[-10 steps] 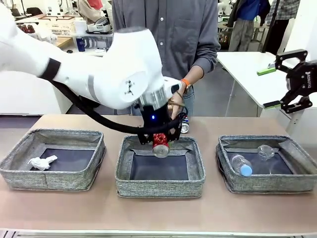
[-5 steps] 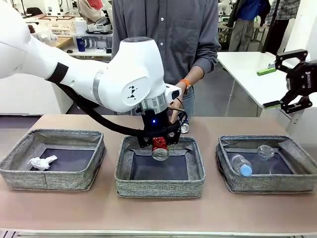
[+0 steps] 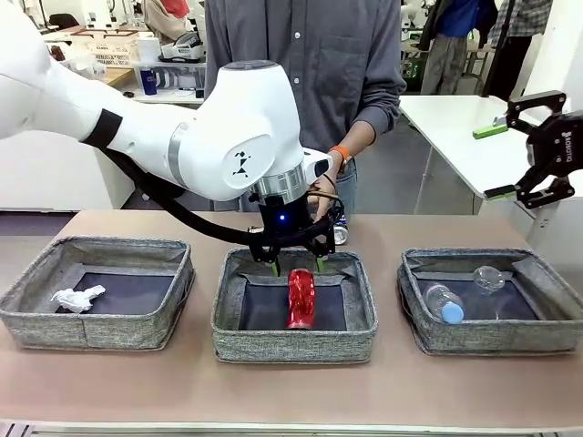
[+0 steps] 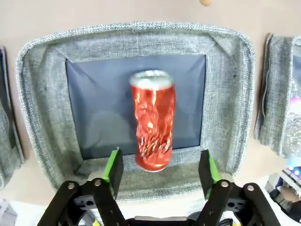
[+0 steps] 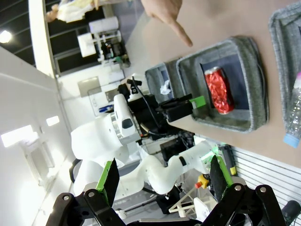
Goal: Sort the waste into the appropriate baskets.
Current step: Place the picked waste into the Fabric basket indicated by the person.
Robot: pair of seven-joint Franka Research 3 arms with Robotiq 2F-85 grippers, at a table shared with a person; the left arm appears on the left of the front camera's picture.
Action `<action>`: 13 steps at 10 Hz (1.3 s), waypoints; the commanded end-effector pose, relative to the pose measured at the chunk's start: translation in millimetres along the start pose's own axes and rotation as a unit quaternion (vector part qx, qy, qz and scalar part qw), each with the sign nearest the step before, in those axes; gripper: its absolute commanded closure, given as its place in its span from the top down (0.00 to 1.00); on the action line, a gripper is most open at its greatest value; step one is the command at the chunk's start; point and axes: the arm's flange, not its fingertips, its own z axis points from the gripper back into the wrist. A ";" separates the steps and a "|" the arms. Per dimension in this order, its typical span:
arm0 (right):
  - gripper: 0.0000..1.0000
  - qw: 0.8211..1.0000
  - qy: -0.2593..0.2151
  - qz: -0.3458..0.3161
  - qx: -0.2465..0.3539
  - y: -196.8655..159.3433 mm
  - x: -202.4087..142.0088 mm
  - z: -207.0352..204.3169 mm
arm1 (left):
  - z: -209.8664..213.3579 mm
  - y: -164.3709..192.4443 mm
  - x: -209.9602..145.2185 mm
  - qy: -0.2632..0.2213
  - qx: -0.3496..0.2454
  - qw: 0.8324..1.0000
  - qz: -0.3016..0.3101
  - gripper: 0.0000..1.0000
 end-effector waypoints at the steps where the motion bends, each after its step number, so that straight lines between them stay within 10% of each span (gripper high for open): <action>1: 1.00 1.000 0.007 0.003 -0.003 1.9 0.2 3.6 | 2.5 -0.7 -1.8 -0.009 0.014 1.000 0.011 1.00; 6: 1.00 1.000 0.007 0.003 -0.003 1.9 0.2 3.6 | 24.2 9.0 1.4 0.006 0.005 1.000 -0.015 1.00; 9: 1.00 1.000 0.007 0.003 -0.003 1.9 0.2 3.6 | 98.9 77.2 0.1 0.060 -0.053 0.996 -0.024 1.00; 13: 1.00 1.000 0.007 0.003 -0.003 1.9 0.2 3.6 | 134.9 200.2 -47.1 0.041 -0.308 0.950 -0.033 1.00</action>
